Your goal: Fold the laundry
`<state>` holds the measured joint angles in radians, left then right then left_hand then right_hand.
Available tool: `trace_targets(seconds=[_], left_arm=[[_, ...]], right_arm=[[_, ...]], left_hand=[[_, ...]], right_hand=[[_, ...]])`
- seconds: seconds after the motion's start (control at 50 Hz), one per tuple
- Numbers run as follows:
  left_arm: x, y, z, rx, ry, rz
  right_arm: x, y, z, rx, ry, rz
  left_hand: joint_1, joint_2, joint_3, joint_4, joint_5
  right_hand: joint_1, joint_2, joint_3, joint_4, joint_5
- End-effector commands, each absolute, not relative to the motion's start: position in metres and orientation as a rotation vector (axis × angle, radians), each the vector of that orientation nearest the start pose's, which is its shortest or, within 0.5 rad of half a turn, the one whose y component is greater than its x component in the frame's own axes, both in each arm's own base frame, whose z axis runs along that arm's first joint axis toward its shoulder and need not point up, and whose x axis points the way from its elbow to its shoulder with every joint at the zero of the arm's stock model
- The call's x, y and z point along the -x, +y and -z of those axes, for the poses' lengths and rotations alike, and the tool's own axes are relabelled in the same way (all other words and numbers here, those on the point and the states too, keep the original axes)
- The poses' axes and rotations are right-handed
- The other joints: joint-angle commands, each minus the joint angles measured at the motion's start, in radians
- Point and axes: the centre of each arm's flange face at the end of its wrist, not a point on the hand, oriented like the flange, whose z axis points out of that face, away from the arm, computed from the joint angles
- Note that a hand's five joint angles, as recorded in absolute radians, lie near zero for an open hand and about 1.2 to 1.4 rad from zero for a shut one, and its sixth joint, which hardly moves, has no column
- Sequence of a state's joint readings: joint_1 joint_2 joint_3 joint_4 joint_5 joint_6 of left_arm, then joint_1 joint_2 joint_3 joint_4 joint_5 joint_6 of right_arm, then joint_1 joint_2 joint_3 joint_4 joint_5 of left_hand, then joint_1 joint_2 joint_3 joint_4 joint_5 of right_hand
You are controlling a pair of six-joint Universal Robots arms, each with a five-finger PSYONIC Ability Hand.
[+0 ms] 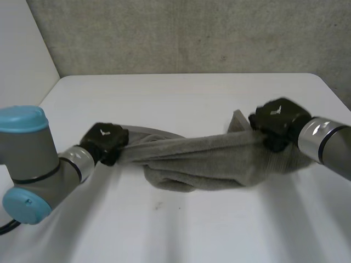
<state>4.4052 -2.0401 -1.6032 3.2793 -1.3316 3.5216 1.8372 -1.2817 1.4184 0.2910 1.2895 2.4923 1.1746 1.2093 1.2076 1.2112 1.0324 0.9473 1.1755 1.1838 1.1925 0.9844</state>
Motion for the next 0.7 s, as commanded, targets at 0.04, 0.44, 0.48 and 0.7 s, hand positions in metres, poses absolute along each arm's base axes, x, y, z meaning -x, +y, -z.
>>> trace_targets(seconds=[0.04,0.44,0.48,0.7], left_arm=[[0.251,-0.293,-0.192,-1.139,2.395,1.879],[0.298,-0.384,-0.394,-0.739,1.221,2.705],[0.299,-0.377,-0.412,-0.658,1.144,2.794],[0.292,-0.345,-0.33,-0.784,1.518,2.644]], right_arm=[[-0.233,-0.272,-0.206,1.871,2.253,1.454],[-0.299,-0.372,-0.38,0.892,1.262,3.155],[-0.301,-0.366,-0.385,0.835,1.163,3.209],[-0.298,-0.342,-0.3,1.153,1.458,2.879]], left_hand=[[0.222,0.187,0.189,0.185,0.189],[0.222,0.187,0.189,0.185,0.189],[0.222,0.187,0.189,0.185,0.189],[0.222,0.187,0.189,0.185,0.189]], right_hand=[[0.449,0.221,0.213,0.204,0.237],[0.449,0.221,0.213,0.204,0.237],[0.449,0.221,0.213,0.204,0.237],[0.449,0.221,0.213,0.204,0.237]])
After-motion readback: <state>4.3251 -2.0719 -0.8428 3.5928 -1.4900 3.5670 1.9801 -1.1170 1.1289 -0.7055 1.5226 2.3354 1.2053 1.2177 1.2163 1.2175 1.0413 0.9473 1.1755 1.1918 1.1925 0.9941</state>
